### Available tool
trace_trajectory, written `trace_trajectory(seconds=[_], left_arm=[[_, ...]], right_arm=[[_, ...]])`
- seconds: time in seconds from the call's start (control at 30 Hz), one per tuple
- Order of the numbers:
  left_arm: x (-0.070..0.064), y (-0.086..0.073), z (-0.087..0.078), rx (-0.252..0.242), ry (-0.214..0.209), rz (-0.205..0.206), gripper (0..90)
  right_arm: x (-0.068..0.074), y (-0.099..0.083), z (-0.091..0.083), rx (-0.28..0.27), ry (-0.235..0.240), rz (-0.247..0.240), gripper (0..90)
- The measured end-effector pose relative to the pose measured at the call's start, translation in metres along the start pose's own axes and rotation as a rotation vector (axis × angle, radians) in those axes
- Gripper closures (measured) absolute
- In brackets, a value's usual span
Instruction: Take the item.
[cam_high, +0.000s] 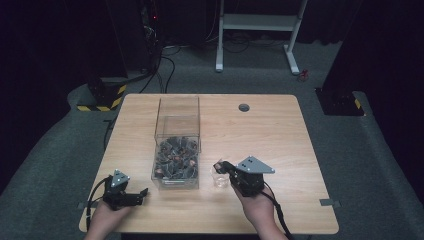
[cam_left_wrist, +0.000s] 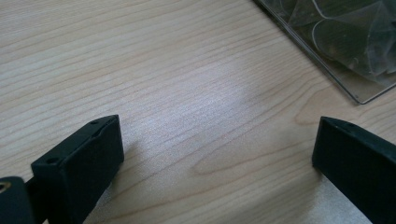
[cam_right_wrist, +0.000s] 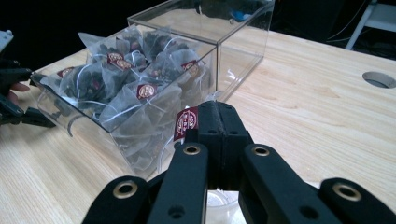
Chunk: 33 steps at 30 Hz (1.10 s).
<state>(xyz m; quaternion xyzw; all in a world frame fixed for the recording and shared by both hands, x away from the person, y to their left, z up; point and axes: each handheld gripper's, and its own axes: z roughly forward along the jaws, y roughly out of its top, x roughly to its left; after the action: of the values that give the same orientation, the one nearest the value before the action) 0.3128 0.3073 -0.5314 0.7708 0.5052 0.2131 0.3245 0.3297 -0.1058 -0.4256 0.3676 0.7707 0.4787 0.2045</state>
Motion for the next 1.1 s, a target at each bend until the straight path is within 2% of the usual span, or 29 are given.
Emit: trace_trajectory(seconds=[0.2, 0.63, 0.83, 1.1], left_arm=[[0.0, 0.0, 0.0, 0.0, -0.001, -0.002, 2.3], [0.0, 0.0, 0.0, 0.0, 0.0, 0.0, 2.3], [0.0, 0.0, 0.0, 0.0, -0.001, -0.002, 2.3], [0.0, 0.0, 0.0, 0.0, 0.0, 0.0, 2.3]], right_arm=[[0.001, -0.006, 0.004, 0.02, 0.001, -0.008, 90.0], [-0.002, -0.018, 0.016, 0.068, 0.005, 0.007, 90.0], [-0.001, -0.016, 0.019, 0.064, 0.017, 0.012, 82.9], [0.001, -0.012, 0.017, 0.044, 0.021, 0.011, 79.9]])
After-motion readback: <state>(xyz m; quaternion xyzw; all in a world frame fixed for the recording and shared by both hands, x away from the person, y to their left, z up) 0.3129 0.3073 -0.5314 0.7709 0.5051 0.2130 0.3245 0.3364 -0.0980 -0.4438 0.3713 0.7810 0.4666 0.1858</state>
